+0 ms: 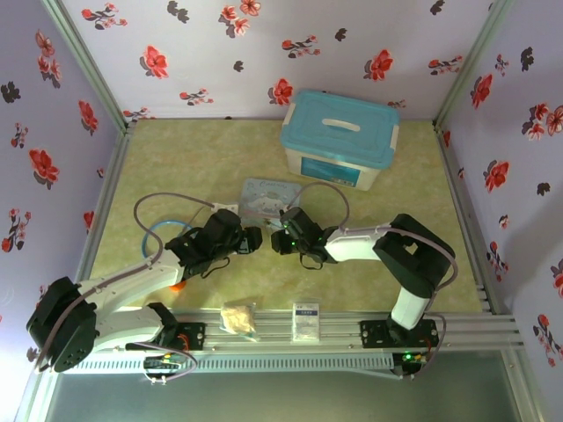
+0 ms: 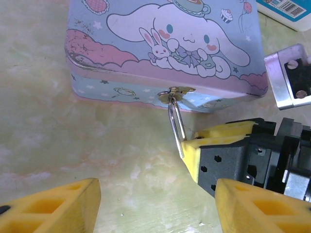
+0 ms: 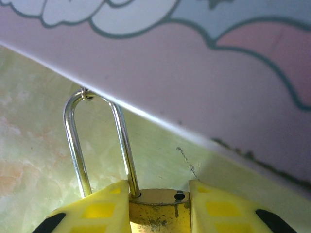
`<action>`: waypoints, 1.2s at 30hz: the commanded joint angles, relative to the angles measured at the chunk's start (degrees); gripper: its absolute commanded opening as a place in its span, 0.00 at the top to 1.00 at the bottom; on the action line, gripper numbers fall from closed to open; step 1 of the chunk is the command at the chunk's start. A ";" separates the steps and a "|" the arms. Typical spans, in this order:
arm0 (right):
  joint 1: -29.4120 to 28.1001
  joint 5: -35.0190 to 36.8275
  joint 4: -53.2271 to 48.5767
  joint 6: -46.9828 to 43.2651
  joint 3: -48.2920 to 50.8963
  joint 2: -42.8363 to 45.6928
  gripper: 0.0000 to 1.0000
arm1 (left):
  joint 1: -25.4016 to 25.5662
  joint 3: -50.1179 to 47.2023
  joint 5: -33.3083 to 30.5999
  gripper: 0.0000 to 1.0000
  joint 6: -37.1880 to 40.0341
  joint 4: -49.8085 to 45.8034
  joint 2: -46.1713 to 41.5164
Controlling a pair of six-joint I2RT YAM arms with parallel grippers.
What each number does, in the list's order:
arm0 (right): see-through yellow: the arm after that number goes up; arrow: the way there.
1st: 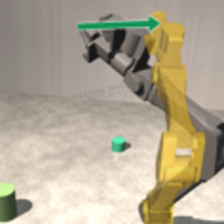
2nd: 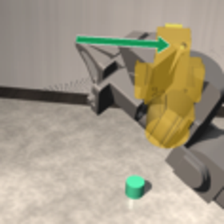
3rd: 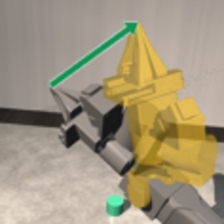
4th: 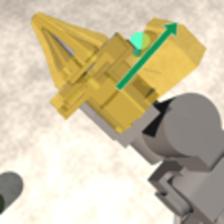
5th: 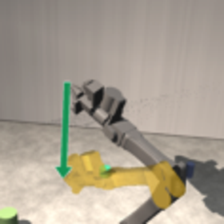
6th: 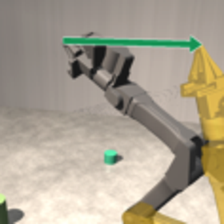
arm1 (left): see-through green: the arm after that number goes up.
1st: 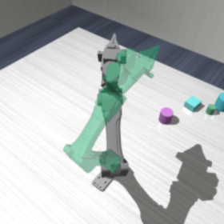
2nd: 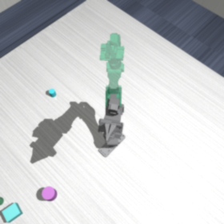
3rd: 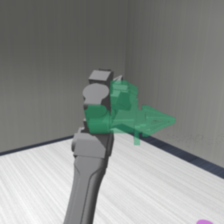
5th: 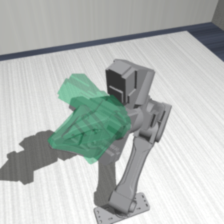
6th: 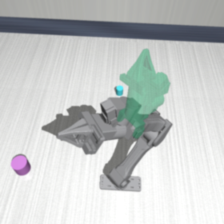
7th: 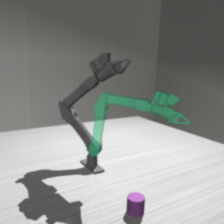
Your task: Unlock the padlock with the key
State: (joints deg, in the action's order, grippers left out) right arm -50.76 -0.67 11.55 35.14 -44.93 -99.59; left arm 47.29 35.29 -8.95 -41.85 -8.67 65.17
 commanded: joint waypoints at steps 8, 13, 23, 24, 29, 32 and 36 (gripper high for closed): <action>1.67 -2.18 2.50 2.52 3.35 1.05 0.84 | -0.44 2.28 -1.49 0.36 1.91 -0.03 0.83; 1.77 -2.24 2.89 4.30 4.66 3.04 0.86 | -0.92 2.61 -1.68 0.36 2.86 -0.10 1.10; 1.55 2.64 5.05 18.21 10.40 6.48 0.85 | -5.74 8.49 -2.65 0.29 9.02 0.87 5.44; 1.38 3.52 5.47 19.32 10.94 6.75 0.86 | -6.34 9.26 -2.65 0.29 9.68 1.75 7.06; -1.20 9.70 6.27 23.40 11.39 7.18 0.85 | -8.99 12.92 -2.79 0.29 11.66 6.01 15.33; -3.22 13.64 5.46 25.58 10.64 6.71 0.85 | -9.33 14.94 -2.83 0.29 13.72 8.45 19.33; -4.78 18.35 7.20 30.17 11.08 5.44 0.85 | -9.49 16.98 -2.48 0.30 15.68 9.88 24.43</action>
State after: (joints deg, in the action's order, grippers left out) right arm -54.72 10.96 19.09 60.20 -34.44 -93.10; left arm 38.06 49.93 -10.50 -29.61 -1.67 87.55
